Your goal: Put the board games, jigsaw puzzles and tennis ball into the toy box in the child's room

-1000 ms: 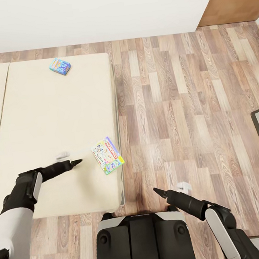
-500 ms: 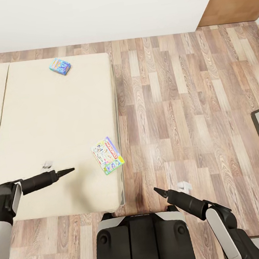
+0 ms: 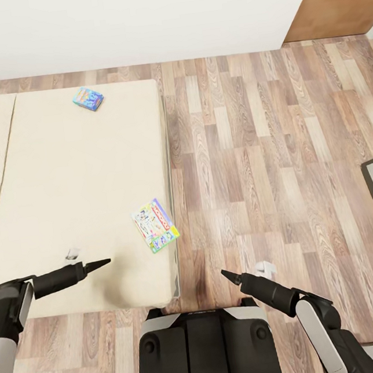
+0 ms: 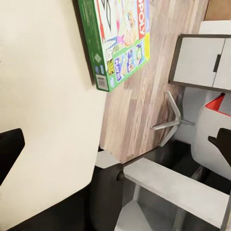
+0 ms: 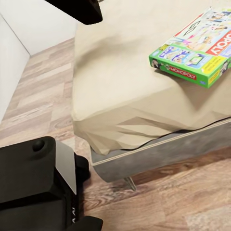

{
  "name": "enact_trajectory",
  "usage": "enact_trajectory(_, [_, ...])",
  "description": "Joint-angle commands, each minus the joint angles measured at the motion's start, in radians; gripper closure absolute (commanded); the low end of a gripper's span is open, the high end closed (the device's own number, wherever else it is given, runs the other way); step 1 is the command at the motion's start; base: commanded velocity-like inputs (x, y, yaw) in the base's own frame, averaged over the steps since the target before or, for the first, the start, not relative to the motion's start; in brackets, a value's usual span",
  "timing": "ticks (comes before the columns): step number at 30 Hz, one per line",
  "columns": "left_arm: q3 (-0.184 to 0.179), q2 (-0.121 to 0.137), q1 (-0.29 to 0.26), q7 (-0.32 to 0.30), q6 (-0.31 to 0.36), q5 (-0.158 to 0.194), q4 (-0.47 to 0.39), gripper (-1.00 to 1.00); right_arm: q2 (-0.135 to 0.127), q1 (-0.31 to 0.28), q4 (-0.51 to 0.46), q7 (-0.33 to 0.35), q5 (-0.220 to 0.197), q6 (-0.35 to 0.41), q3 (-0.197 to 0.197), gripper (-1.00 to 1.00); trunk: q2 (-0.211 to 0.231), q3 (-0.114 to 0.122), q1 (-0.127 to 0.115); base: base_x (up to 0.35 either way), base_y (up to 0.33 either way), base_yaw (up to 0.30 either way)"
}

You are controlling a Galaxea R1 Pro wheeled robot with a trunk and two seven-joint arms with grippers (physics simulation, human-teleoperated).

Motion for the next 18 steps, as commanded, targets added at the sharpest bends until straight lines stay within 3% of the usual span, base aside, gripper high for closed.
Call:
enact_trajectory(1, [0.003, 0.000, 0.000, -0.007, 0.010, -0.006, 0.003, -1.00, 0.002, 0.000, 0.000, 0.004, 0.000, 0.007, -0.003, -1.00, -0.001, 0.001, 0.001, 0.000, 0.000, 0.000])
enact_trajectory(18, [0.005, 0.002, 0.021, -0.006, 0.012, -0.006, 0.058, -1.00, 0.003, 0.000, 0.003, 0.003, 0.002, 0.006, -0.003, -1.00, -0.001, 0.028, 0.001, 0.000, 0.000, 0.000])
